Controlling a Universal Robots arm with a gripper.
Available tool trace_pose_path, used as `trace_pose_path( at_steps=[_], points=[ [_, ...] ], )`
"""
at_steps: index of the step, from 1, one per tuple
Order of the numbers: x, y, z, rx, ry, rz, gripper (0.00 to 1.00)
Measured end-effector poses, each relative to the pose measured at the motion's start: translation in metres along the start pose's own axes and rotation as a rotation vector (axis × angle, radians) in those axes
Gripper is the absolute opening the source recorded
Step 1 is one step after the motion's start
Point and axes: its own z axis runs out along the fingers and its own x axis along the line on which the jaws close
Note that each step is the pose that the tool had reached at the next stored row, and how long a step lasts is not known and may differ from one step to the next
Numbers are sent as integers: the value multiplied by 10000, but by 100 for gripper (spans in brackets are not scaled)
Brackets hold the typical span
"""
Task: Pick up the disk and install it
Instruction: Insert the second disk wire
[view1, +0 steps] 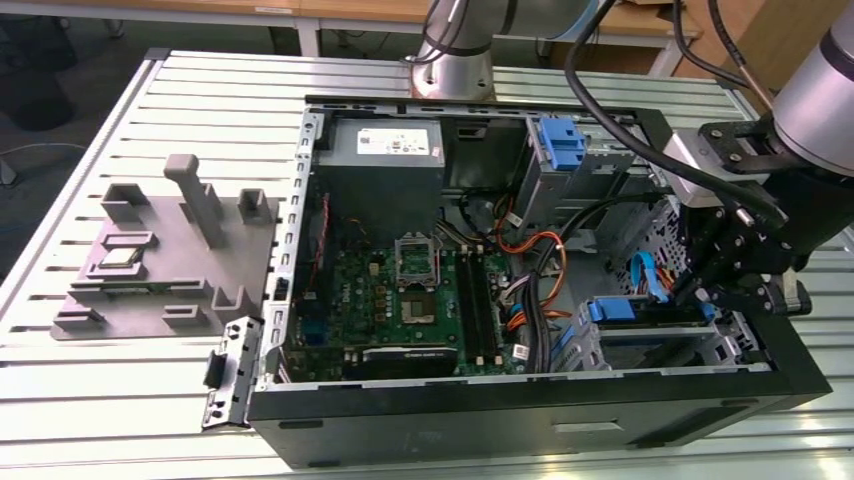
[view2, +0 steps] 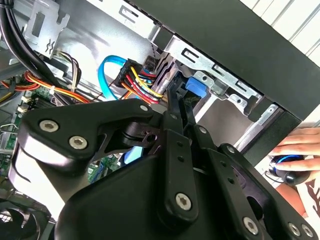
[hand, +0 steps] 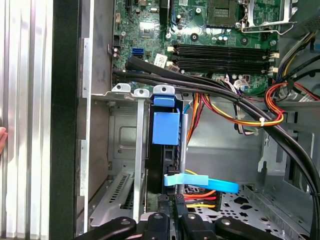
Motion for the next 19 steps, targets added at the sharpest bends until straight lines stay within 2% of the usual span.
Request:
trace_pose_path(
  at_steps=[6, 8, 9, 13, 19],
  points=[
    [0, 3, 0, -1, 0, 1, 16],
    [0, 4, 0, 1, -1, 1, 18],
    [0, 4, 0, 1, 0, 0, 24],
    [0, 4, -6, 1, 3, 5, 24],
    [-1, -2, -80, -2, 36, 8, 24]
  ],
)
